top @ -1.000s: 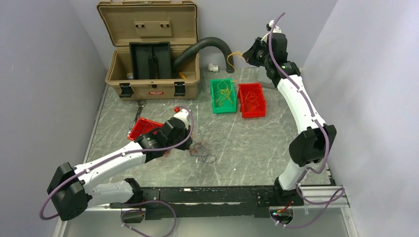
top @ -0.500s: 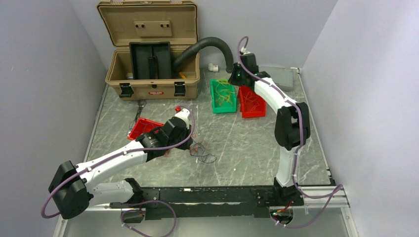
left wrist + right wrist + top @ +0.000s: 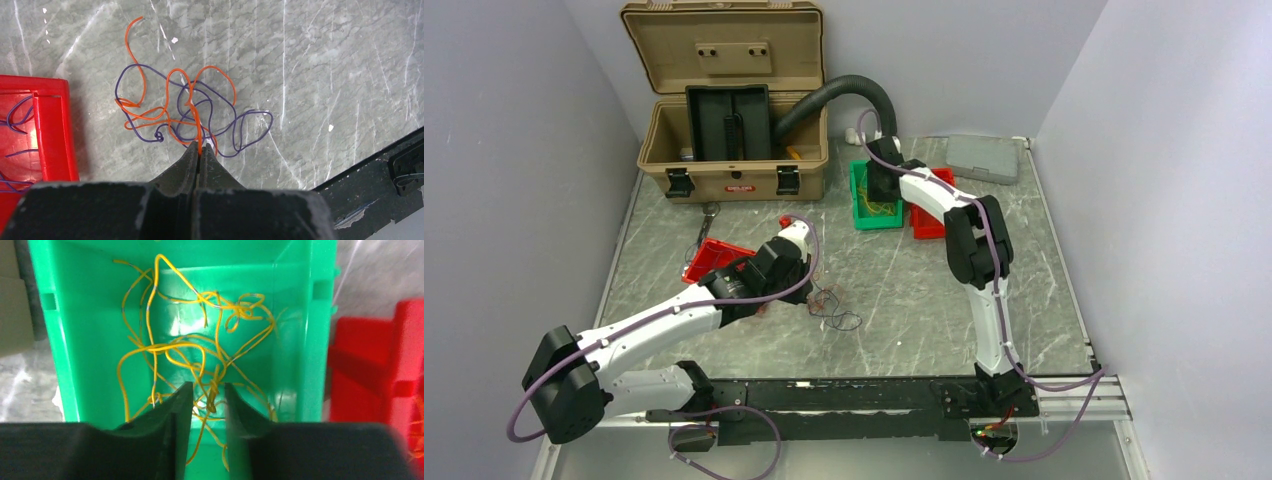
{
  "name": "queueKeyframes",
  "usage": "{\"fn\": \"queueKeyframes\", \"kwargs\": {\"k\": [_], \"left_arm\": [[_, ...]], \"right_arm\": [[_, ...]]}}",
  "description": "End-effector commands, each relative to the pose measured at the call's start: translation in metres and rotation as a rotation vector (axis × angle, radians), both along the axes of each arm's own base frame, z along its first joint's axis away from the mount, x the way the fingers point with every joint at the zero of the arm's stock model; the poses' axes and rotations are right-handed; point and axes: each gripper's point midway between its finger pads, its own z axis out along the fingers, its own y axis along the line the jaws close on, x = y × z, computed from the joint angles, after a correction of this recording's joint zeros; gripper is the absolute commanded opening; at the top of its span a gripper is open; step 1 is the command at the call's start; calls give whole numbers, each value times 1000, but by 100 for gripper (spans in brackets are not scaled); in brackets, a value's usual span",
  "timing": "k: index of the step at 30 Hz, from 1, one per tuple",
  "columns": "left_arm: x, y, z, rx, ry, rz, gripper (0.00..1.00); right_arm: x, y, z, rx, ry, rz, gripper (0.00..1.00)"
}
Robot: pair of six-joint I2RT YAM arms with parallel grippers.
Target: Untangle the cables
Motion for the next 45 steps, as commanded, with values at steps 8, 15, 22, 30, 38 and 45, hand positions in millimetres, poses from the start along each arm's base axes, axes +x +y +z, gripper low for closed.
{"fn": "queueKeyframes", "kwargs": {"k": [8, 15, 22, 30, 38, 45], "left_arm": [[11, -13, 44, -35, -84, -48, 0], [12, -22, 65, -57, -103, -86, 0], [13, -28, 75, -66, -112, -110, 0], [15, -32, 77, -72, -110, -120, 0], [14, -33, 75, -75, -100, -115, 0], [13, -33, 73, -76, -95, -121, 0]], "right_arm": [[10, -18, 128, 6, -245, -18, 56], [-53, -23, 168, 103, -303, 96, 85], [-159, 4, 151, 275, -258, 404, 88], [-261, 40, 129, 445, -305, 642, 100], [-289, 66, 96, 471, -364, 621, 100], [-292, 89, 74, 460, -349, 639, 99]]}}
